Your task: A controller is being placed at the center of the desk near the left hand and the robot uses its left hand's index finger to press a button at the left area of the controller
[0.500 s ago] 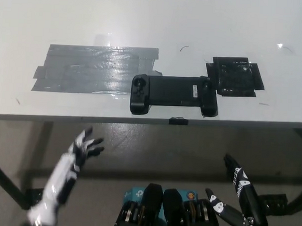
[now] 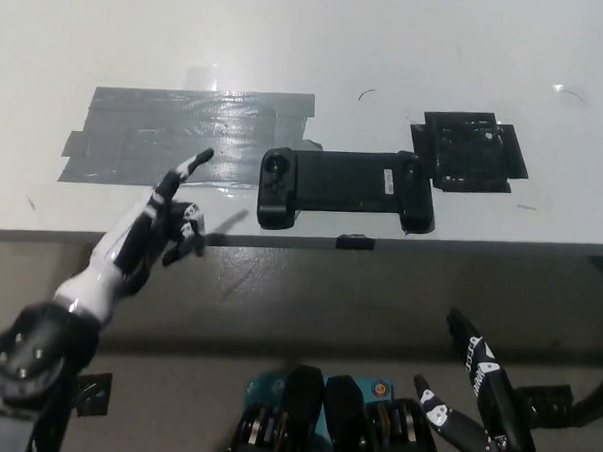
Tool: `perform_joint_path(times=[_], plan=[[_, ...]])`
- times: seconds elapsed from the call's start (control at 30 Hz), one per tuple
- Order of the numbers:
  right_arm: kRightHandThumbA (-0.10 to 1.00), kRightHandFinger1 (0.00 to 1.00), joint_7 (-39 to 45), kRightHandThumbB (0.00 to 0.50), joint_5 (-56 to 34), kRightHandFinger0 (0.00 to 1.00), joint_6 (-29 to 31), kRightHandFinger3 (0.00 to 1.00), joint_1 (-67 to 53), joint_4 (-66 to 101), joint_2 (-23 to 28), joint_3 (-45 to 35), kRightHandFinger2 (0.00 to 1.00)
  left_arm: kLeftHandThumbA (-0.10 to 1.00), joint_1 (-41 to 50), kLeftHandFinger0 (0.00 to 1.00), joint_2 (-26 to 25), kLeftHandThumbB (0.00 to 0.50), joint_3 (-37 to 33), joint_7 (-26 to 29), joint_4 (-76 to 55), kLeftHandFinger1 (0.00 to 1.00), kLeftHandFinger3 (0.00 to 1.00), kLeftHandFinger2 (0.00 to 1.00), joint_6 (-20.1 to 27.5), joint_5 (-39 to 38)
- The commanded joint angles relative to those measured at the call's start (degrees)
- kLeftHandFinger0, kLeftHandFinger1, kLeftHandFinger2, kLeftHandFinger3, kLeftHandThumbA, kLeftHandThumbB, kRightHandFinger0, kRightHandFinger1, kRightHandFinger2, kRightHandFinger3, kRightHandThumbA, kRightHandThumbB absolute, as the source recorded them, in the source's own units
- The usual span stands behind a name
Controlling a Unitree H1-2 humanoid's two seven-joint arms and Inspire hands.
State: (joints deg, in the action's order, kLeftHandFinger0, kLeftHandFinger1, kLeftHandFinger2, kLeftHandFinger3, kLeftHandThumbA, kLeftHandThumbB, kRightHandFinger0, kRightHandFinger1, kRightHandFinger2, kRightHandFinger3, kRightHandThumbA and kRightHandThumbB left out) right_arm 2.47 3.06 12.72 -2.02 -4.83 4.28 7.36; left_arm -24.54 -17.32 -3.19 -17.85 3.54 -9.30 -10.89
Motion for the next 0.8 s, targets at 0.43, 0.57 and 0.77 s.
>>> perform_joint_path(times=[0.43, 0.57, 0.77], plan=[[0.58, 1.00, 0.8, 0.230, 1.4, 1.00, 0.8, 1.00, 3.2, 3.2, 1.5, -0.3, 1.00, 1.00, -25.3, 0.00, -11.9, 0.445, -18.2, -18.1, 21.4, 0.00, 1.00, 0.00, -17.6, -19.6], [0.58, 1.00, 0.8, 0.231, 1.4, 1.00, 0.5, 1.00, 3.5, 3.5, 1.7, -0.2, 1.00, 1.00, -26.7, 0.00, -12.8, 0.452, -23.0, -20.1, 22.1, 0.00, 1.00, 0.00, -17.6, -20.1], [0.58, 1.00, 0.6, 0.239, 1.5, 1.00, 0.7, 1.00, 4.1, 3.2, 1.6, -0.2, 1.00, 1.00, -27.7, 0.00, -13.5, 0.436, -26.7, -20.5, 22.2, 0.00, 1.00, 0.00, -17.6, -19.3]])
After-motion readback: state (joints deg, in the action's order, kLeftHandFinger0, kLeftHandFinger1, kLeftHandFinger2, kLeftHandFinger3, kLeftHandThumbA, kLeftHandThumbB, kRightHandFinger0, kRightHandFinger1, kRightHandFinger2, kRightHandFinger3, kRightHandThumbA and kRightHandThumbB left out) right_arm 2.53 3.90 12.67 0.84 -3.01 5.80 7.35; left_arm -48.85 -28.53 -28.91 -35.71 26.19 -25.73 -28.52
